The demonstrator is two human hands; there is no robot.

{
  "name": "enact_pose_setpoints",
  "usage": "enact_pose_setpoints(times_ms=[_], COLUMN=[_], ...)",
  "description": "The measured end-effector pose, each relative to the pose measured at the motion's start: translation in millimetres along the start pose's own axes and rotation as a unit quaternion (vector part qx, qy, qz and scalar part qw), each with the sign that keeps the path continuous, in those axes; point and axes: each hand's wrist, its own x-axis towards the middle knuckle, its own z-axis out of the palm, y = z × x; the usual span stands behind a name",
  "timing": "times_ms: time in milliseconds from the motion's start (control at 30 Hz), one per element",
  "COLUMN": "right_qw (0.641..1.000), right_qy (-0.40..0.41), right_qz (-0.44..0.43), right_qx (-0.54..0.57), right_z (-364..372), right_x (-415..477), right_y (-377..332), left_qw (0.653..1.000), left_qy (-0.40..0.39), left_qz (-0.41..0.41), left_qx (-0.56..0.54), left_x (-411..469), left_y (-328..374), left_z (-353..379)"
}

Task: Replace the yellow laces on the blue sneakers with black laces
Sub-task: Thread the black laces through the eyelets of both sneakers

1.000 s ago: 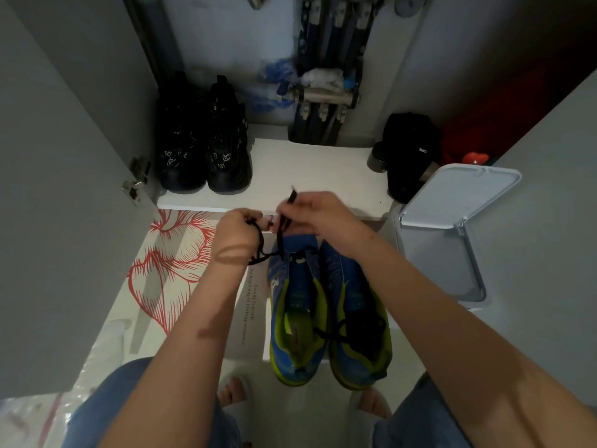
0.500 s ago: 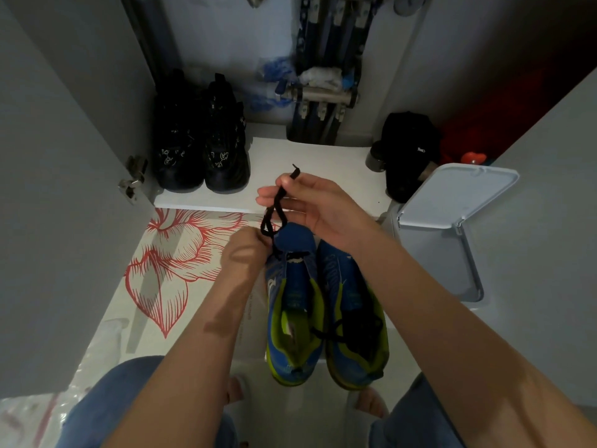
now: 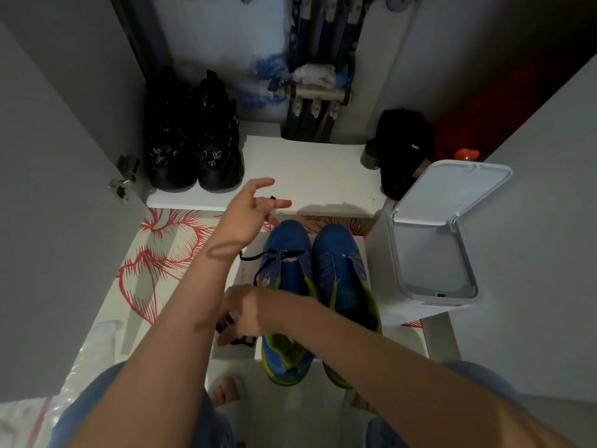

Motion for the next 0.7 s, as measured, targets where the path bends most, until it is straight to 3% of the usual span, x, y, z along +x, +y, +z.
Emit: enact_pose_setpoints(times_ms=[100, 200, 267, 367, 467, 533, 600, 700], right_qw=[0.998, 0.974, 0.890, 0.725, 0.586, 0.523, 0.528, 0.606], right_qy=[0.015, 0.119, 0.198, 0.228, 0.211, 0.227, 0.274, 0.304], right_qz=[0.038, 0.087, 0.126, 0.043, -0.058, -0.076, -0.047, -0.013], right_qx=[0.043, 0.174, 0.392, 0.649, 0.780, 0.818, 0.803, 0.735], right_z=[-19, -56, -73, -77, -77, -82, -85, -82], right_x=[-13, -34, -46, -53, -51, -51, -51, -48], right_y=[8, 36, 59, 75, 76, 79, 80, 78], left_qw=[1.000, 0.999, 0.998, 0.996, 0.995, 0.993, 0.979, 0.970], left_qy=[-0.001, -0.019, -0.055, -0.087, -0.071, -0.078, -0.116, -0.111], left_qz=[-0.018, -0.022, -0.020, -0.024, -0.054, -0.092, -0.149, -0.201], left_qx=[0.018, 0.016, -0.007, -0.026, -0.038, -0.005, 0.070, 0.086], left_x=[3, 1, -2, -5, -6, -7, -8, -3], left_y=[-5, -1, 6, 15, 19, 18, 14, 1], left_z=[4, 1, -1, -2, -5, -7, -8, -5])
